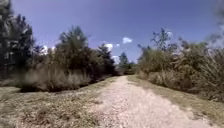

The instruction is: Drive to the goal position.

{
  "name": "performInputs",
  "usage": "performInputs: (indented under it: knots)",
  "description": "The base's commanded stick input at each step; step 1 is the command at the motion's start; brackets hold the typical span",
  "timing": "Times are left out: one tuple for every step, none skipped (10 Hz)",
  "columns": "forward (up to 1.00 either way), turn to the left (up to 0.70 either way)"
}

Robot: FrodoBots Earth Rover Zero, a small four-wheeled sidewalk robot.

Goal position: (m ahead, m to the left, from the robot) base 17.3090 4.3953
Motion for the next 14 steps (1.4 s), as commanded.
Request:
performInputs:
  knots:
    - [0.5,-0.49]
    - [0.5,-0.49]
    - [0.5,-0.48]
    - [0.5,-0.41]
    - [0.5,-0.17]
    - [0.5,0.0]
    - [0.5,0.0]
    - [0.5,0.0]
    - [0.5,0.0]
    - [0.5,0.0]
    - [0.5,0.0]
    - [0.5,0.0]
    - [0.5,0.0]
    - [0.5,0.0]
